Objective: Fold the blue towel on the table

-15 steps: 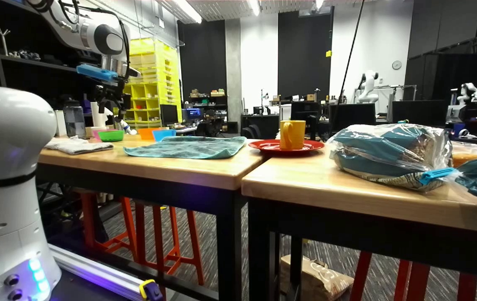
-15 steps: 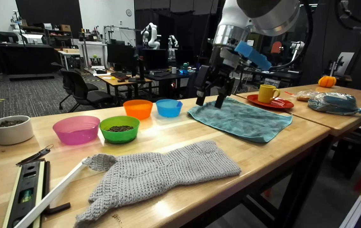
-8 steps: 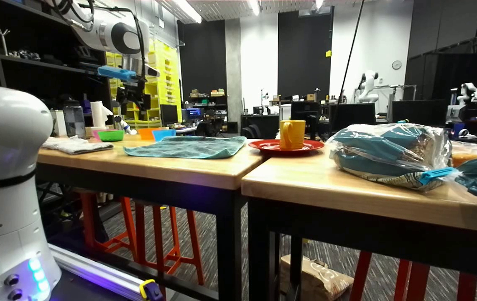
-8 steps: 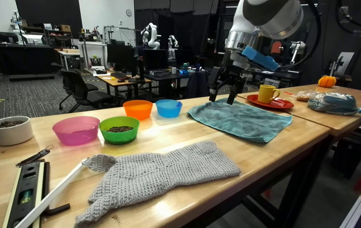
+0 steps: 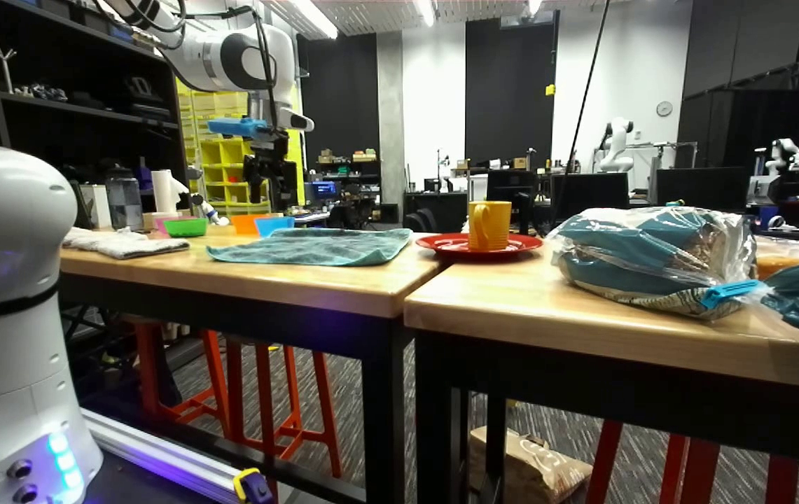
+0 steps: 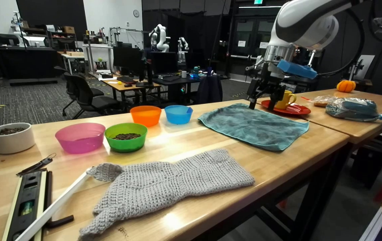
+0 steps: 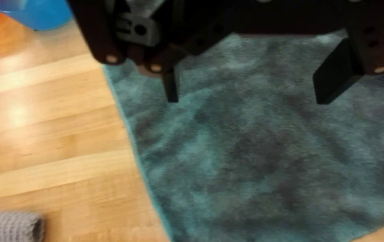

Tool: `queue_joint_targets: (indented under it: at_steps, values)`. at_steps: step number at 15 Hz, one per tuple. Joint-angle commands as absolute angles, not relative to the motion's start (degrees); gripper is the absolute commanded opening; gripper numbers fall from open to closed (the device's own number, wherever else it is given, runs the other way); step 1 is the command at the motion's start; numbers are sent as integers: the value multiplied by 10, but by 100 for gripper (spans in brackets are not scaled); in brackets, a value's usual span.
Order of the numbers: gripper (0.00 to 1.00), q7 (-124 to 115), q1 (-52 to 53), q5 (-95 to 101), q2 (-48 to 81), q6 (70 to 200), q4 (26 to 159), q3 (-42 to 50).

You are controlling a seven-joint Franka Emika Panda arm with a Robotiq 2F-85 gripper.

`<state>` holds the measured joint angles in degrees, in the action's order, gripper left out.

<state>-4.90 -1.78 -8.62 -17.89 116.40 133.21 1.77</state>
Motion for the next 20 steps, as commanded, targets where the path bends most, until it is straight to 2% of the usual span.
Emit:
queue_joint_targets:
  at_steps: [1,9,15,20]
  values:
    - [100,-60,-55,-57,-219,1158,1372,43]
    - [100,-79,-132,-17,-245,1153,1408,95]
    - [100,-151,-181,33,-264,1172,1419,96]
    - [100,-158,-183,33,-248,1165,1406,105]
